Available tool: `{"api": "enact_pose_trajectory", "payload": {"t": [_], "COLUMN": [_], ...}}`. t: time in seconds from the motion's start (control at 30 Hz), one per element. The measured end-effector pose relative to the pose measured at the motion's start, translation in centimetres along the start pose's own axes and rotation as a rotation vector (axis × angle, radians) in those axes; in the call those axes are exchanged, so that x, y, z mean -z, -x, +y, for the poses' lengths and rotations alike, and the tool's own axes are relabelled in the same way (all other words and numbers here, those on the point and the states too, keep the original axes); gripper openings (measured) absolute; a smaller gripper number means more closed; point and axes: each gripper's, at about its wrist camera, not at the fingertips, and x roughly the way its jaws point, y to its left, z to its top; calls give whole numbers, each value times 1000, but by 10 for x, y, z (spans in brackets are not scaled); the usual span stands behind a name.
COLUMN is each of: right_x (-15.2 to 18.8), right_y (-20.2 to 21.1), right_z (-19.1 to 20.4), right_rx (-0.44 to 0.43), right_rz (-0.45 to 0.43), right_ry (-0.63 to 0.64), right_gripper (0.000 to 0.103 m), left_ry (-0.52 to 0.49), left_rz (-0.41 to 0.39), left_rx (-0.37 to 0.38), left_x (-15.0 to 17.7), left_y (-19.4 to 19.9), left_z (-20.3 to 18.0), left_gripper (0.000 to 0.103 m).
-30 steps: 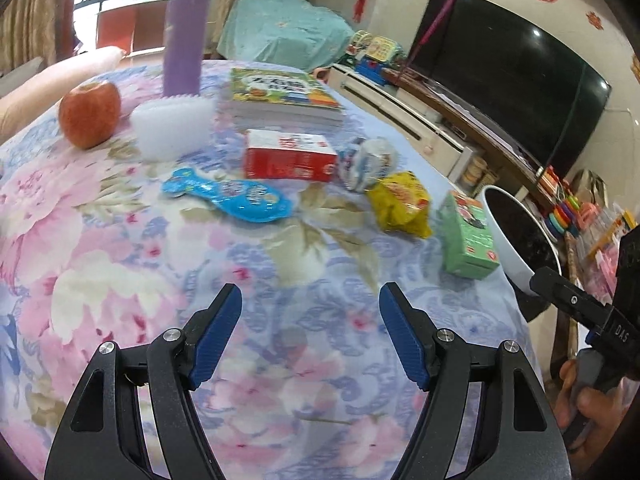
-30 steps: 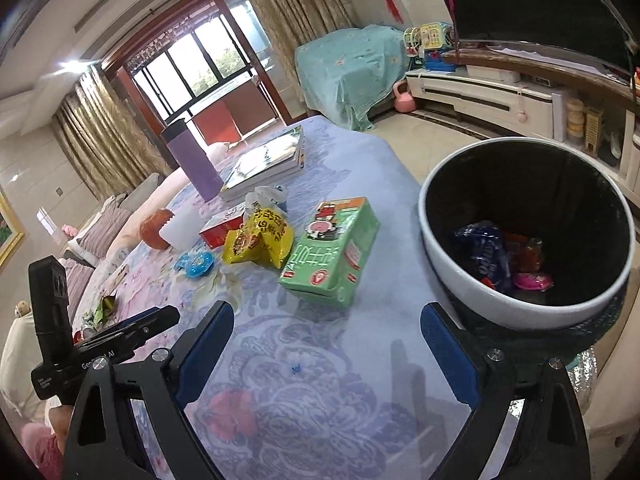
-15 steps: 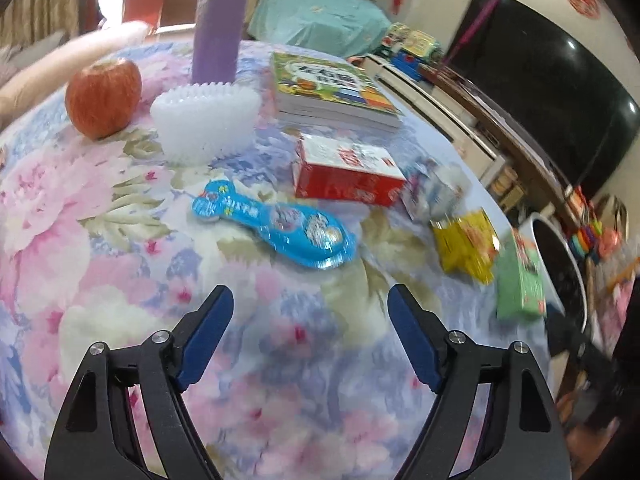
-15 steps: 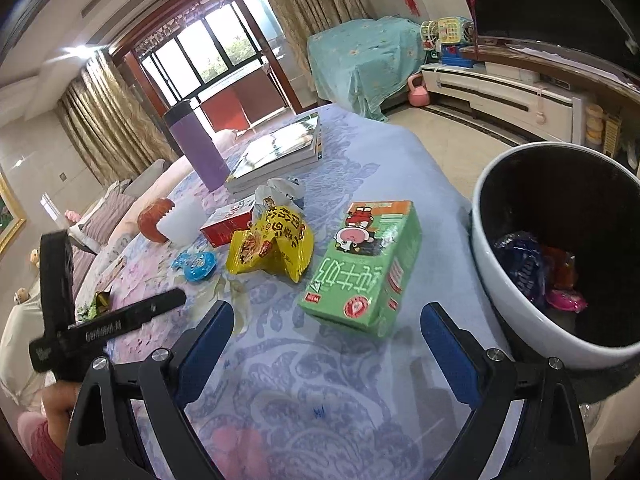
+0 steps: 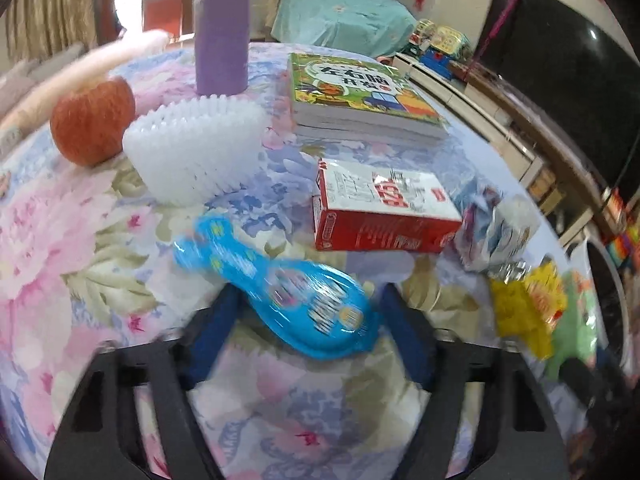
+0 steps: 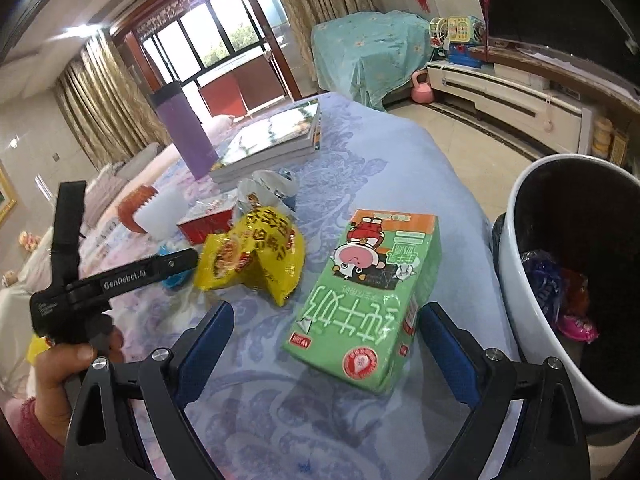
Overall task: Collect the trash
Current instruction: 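Grasp the blue lollipop package with the left tool while the right tool grasps the green milk carton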
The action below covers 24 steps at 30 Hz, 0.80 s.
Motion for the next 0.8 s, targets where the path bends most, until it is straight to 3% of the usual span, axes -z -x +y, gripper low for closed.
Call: {"api": "enact_pose_trajectory", "payload": {"t": [0.07,0.27,0.6,0.8], "right_x": [1,7,27,27], "right_y": [0,14,34,28], "right_z": [-3,-3,-3,-3], "right_rx": [5,-25,-86,-56], "right_rz": [5,-22,6,38], "right_ry": [-7,1,-4,-12], "right_gripper": [66,57,55,61], "left_ry": [-16,-21,-141,-195], "left_rz": [-9,-15,10,55], "left_rx": [18,110,236,234], "left_x": [3,20,63,80], "left_y": [4,24,65,67], "left_z": [1,6,-20,-28], "left_gripper": [60,59,59,60]}}
